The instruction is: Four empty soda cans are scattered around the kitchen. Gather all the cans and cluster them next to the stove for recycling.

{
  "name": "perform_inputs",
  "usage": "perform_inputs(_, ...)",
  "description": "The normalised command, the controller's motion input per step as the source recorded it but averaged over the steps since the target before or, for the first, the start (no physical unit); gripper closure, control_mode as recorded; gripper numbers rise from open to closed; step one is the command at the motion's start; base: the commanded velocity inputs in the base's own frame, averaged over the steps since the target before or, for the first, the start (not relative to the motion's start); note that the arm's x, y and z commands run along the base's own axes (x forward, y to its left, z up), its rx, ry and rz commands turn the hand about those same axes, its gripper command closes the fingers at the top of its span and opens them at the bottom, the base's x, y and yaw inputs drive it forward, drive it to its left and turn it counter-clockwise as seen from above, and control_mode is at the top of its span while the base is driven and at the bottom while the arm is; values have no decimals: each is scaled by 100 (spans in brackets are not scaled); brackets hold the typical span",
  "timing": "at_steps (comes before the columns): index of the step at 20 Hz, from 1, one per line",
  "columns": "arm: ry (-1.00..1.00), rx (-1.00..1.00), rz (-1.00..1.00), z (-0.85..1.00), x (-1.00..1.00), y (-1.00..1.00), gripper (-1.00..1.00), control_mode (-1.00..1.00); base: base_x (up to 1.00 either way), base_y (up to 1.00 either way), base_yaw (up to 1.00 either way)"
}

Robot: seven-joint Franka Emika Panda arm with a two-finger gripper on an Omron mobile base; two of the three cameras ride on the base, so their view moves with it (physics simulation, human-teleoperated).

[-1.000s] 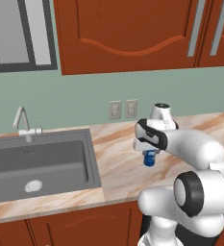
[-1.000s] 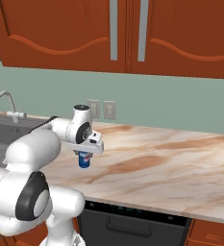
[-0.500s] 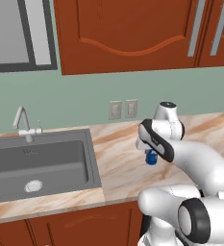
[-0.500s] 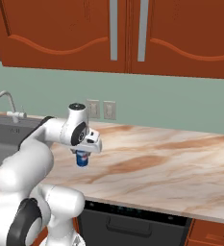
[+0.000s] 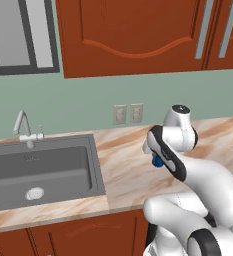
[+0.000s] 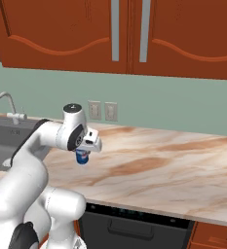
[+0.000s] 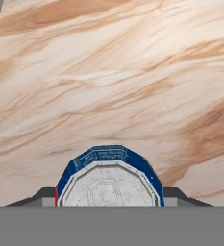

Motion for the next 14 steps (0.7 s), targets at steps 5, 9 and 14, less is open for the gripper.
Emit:
perform_inputs(5,-6,0,2,24,0,0,100,-100,0,0,0)
perform_inputs(9,0,0,0,34,-12,0,100,-100,0,0,0)
perform_inputs(14,0,0,0,19,-18,0,100,-100,0,0,0)
